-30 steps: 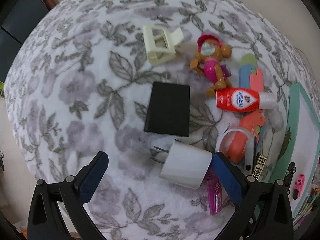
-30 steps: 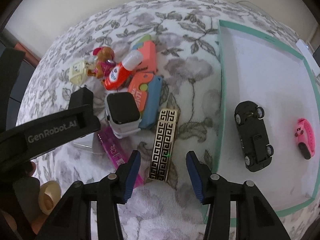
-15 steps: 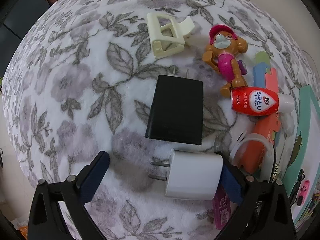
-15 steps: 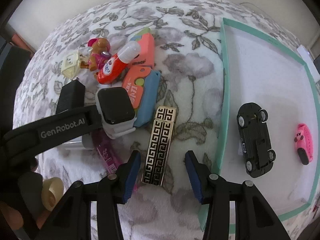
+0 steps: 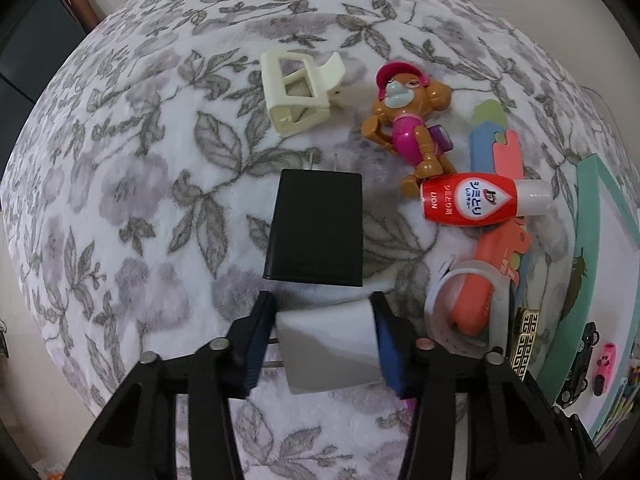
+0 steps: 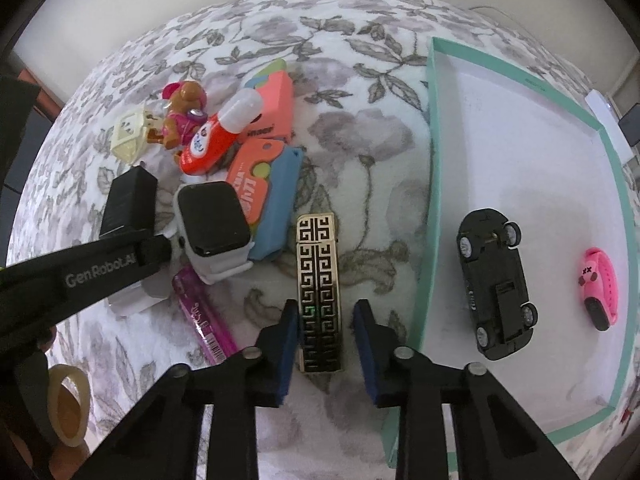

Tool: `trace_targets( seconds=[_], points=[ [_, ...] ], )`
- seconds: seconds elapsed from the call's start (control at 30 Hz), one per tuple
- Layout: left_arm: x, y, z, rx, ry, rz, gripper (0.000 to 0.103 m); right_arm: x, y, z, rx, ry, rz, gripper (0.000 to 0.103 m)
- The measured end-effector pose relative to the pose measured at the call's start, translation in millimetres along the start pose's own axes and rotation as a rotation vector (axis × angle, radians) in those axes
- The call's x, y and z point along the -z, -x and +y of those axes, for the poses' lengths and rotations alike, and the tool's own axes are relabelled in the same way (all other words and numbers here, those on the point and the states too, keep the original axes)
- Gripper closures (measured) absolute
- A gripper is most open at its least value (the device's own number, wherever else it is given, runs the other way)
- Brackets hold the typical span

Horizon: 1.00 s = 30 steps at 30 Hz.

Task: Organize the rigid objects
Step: 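Grasp the gold patterned bar with the right tool while the left grasps the white plug, then carry the patterned bar with the right tool while the left carries the white plug to the tray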

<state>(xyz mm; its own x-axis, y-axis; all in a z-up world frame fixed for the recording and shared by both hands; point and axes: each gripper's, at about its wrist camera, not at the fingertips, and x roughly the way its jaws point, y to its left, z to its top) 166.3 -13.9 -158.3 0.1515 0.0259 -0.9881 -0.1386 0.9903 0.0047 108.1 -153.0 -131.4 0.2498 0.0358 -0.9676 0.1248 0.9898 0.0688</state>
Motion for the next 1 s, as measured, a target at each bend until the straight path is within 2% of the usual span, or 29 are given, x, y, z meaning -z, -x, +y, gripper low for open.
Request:
trace_targets(
  seconds=[0.47, 0.7, 1.0],
  points=[
    [4, 11, -10, -0.018, -0.025, -0.005, 0.057, 4, -2, 12, 0.068, 0.075, -0.014, 0.08],
    [3, 17, -3, -0.007, -0.013, 0.011, 0.058, 2, 4, -1, -0.023, 0.005, -0.008, 0.081],
    [-3, 51, 7, 0.024, 0.009, -0.062, 0.058, 2, 29, -23, -0.089, -0.065, -0.058, 0.081]
  ],
)
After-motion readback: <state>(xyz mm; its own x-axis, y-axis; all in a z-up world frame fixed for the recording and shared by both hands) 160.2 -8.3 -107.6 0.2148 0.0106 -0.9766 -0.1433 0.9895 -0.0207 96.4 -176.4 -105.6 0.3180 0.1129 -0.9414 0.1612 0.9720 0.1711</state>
